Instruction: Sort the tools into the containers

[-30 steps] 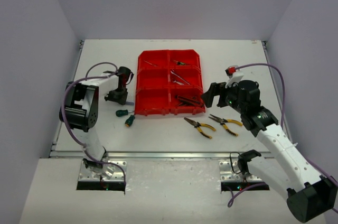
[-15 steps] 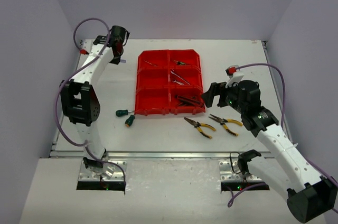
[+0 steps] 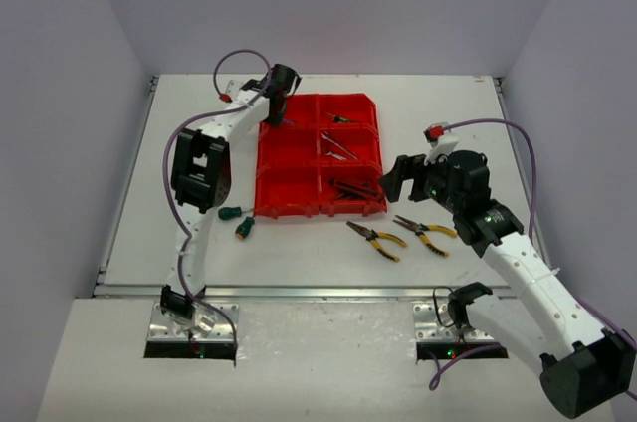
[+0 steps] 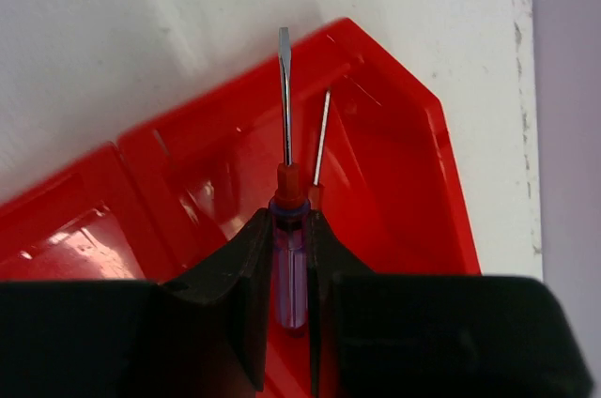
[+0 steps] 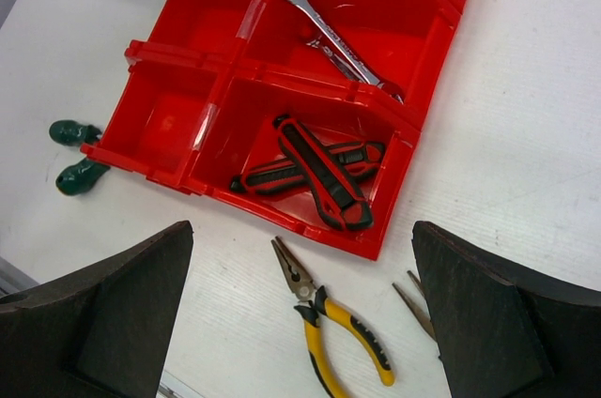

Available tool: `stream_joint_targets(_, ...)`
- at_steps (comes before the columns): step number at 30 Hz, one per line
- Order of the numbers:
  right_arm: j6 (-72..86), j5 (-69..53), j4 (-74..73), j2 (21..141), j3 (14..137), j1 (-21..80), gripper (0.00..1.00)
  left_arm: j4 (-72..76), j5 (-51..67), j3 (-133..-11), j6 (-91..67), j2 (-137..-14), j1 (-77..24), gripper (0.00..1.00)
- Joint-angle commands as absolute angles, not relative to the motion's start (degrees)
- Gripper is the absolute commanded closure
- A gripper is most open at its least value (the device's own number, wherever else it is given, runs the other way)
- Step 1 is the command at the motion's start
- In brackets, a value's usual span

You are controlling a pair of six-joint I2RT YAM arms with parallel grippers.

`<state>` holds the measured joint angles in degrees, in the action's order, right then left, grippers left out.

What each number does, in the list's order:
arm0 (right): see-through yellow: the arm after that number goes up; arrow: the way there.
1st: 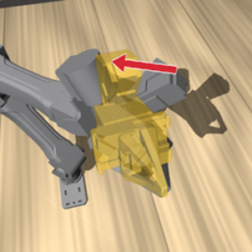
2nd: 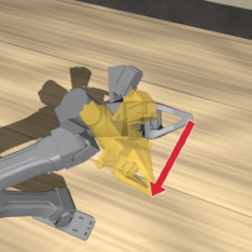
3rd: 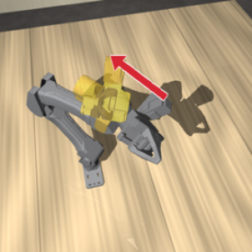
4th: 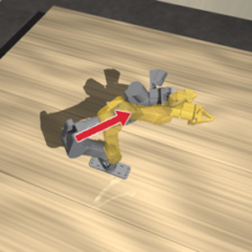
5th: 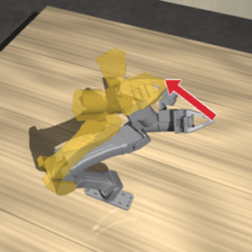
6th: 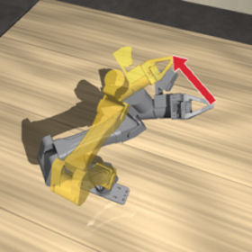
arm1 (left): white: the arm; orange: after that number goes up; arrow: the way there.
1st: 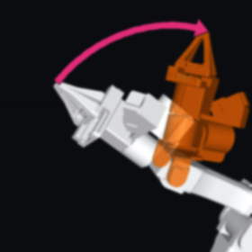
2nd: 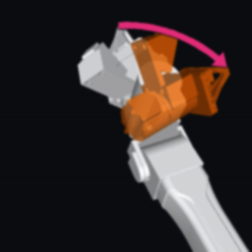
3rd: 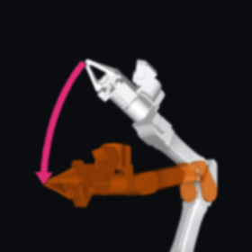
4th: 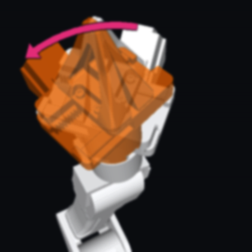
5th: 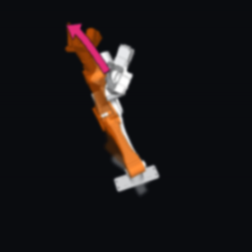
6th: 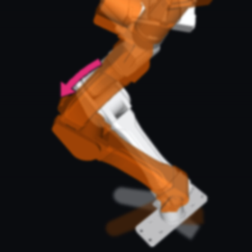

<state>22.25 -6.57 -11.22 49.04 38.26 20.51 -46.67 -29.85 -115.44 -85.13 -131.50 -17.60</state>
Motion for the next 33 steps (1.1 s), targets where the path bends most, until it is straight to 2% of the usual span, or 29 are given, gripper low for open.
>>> stream_joint_targets(1, 21.4, -6.1, -8.9, 49.0, 38.3, 20.7, 0.01, -39.5, -29.3, -117.9, -84.3, -131.3, -17.9, 1.00)
stream_joint_targets(5, 21.2, -5.4, -8.9, 49.4, 38.3, 20.7, 0.01, -37.2, -27.6, -117.8, -81.9, -132.1, -19.1, 1.00)
stream_joint_targets(7, 20.9, -3.7, -9.2, 50.0, 38.3, 20.7, 0.01, -36.4, -26.9, -117.4, -81.1, -132.1, -20.0, 0.90)
stream_joint_targets(8, 20.7, -3.1, -9.7, 50.4, 38.5, 20.7, 0.01, -36.0, -26.3, -116.9, -80.6, -131.9, -20.2, 0.82)
stream_joint_targets(10, 19.9, -1.7, -12.0, 52.0, 39.6, 20.7, 0.01, -34.8, -25.2, -115.5, -79.8, -131.2, -20.6, 0.58)
stream_joint_targets(11, 19.3, -0.5, -14.0, 53.1, 40.4, 20.7, 0.01, -34.2, -24.2, -114.6, -79.5, -130.5, -20.8, 0.32)
stream_joint_targets(12, 18.6, 0.6, -17.3, 55.4, 41.9, 20.7, 0.01, -33.6, -23.2, -113.2, -79.3, -129.3, -21.0, 0.23)
stream_joint_targets(14, 18.3, 1.0, -21.4, 57.7, 43.1, 20.7, 0.01, -32.5, -21.3, -111.3, -78.4, -126.9, -21.2, 0.13)
stream_joint_targets(18, 12.9, -7.7, -25.6, 56.9, 41.7, 21.6, 0.01, -32.2, -19.4, -110.7, -75.1, -123.1, -21.3, 0.05)
stream_joint_targets(21, 9.6, -1.2, -32.2, 59.9, 43.5, 31.9, 0.01, -31.6, -18.4, -110.1, -72.1, -118.3, -21.2, 0.00)
stream_joint_targets(25, 10.0, 1.6, -31.0, 62.6, 42.1, 38.6, 0.03, -32.3, -20.0, -109.4, -69.3, -114.0, -21.0, 0.00)
stream_joint_targets(27, 9.9, 1.0, -29.9, 65.1, 41.4, 42.4, 0.10, -34.8, -21.7, -108.9, -68.5, -112.2, -20.7, 0.00)
stream_joint_targets(29, 10.7, 5.5, -30.3, 67.8, 41.6, 44.2, 0.19, -36.9, -24.3, -107.4, -67.2, -108.6, -20.3, 0.00)
stream_joint_targets(33, 12.1, 9.3, -31.7, 76.0, 42.3, 45.6, 0.44, -37.6, -23.7, -94.7, -62.4, -96.3, -17.8, 0.00)
